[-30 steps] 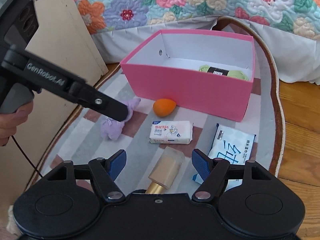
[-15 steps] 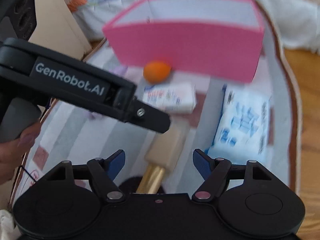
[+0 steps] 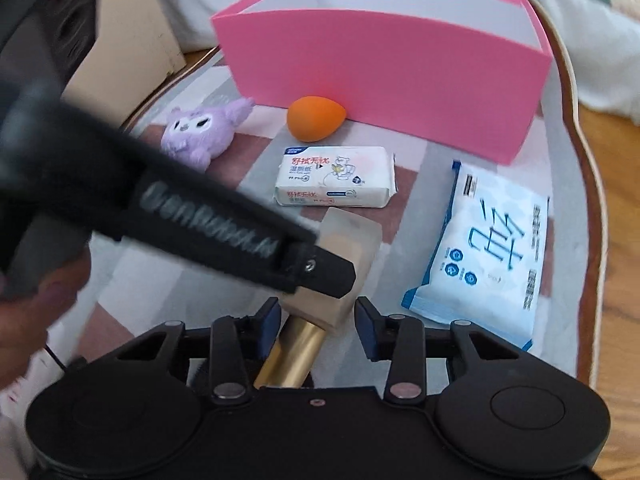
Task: Organize objects
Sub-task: 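Carry the brush with the right gripper and release it into the pink box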
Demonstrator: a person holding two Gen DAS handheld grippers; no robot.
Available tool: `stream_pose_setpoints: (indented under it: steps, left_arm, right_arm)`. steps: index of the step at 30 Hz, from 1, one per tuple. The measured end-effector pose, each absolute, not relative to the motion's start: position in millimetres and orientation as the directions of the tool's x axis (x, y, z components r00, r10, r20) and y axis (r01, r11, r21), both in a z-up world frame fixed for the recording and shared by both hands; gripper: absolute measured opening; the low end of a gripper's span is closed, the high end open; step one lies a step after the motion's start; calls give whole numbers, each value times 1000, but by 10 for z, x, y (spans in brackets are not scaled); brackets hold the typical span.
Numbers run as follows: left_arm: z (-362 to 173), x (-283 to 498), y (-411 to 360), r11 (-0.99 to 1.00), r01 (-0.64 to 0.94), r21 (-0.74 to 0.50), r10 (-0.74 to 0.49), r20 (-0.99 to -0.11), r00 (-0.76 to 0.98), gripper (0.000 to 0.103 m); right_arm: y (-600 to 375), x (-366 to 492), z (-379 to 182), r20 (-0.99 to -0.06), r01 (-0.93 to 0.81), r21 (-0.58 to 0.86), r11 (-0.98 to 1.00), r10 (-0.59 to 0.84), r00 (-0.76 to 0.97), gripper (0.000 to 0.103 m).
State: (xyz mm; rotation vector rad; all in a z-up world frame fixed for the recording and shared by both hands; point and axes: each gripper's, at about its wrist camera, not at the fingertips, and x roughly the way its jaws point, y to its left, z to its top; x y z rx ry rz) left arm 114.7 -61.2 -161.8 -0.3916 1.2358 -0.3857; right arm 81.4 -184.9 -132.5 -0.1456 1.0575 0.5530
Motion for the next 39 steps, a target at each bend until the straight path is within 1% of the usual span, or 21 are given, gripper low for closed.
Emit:
stream_pose_setpoints:
  steps: [2, 4, 6, 7, 9, 12, 18, 22, 25, 28, 32, 35, 39]
  left_arm:
    - [-1632, 1151, -584, 865, 56, -498, -492, -822, 285, 30]
    - [-1659, 1148, -562, 858, 43, -512, -501, -815, 291, 33]
    - [-1704, 1148, -542, 849, 18, -528, -509, -810, 290, 40]
    - [-1727, 1147, -535, 844, 4, -536, -514, -807, 291, 41]
    - [-1736, 1138, -536, 834, 14, -552, -531, -795, 292, 37]
    - [-1706, 1058, -555, 831, 59, -554, -542, -780, 312, 37]
    - [-1519, 967, -553, 837, 103, -538, -537, -770, 346, 37]
    - [-1305, 935, -552, 851, 137, -507, -517, -764, 386, 37]
    - [-1119, 913, -570, 859, 166, -485, -507, -757, 413, 37]
    - [-948, 908, -549, 859, 183, -478, -508, -747, 429, 37]
    - [-651, 963, -481, 859, 196, -472, -507, -738, 446, 37]
    - [-368, 1073, -450, 877, 212, -430, -479, -758, 443, 37]
    - [-14, 1213, -411, 896, 230, -379, -443, -758, 479, 37]
  right_arm:
    - [-1818, 799, -1332, -858, -510, 121, 852, 348, 377, 46]
    - [-1831, 839, -1355, -864, -494, 141, 858, 351, 362, 46]
    - [-1865, 896, -1387, -868, -468, 178, 865, 362, 340, 46]
    - [-1878, 913, -1383, -868, -462, 185, 867, 365, 337, 45]
    - [-1893, 907, -1381, -865, -466, 186, 865, 369, 340, 45]
    - [-1878, 858, -1356, -863, -486, 144, 862, 350, 364, 45]
    - [-1972, 803, -1220, -834, -484, 190, 854, 400, 380, 45]
    - [-1920, 680, -1068, -797, -501, 162, 850, 412, 441, 45]
    - [-1882, 614, -950, -767, -514, 101, 852, 396, 505, 45]
    - [-1879, 556, -797, -738, -503, 90, 859, 396, 545, 45]
    - [-1893, 606, -566, -707, -488, 137, 862, 430, 561, 45]
    - [-1901, 731, -332, -681, -476, 214, 853, 480, 554, 45]
    - [-1839, 887, -67, -632, -478, 250, 842, 516, 578, 45]
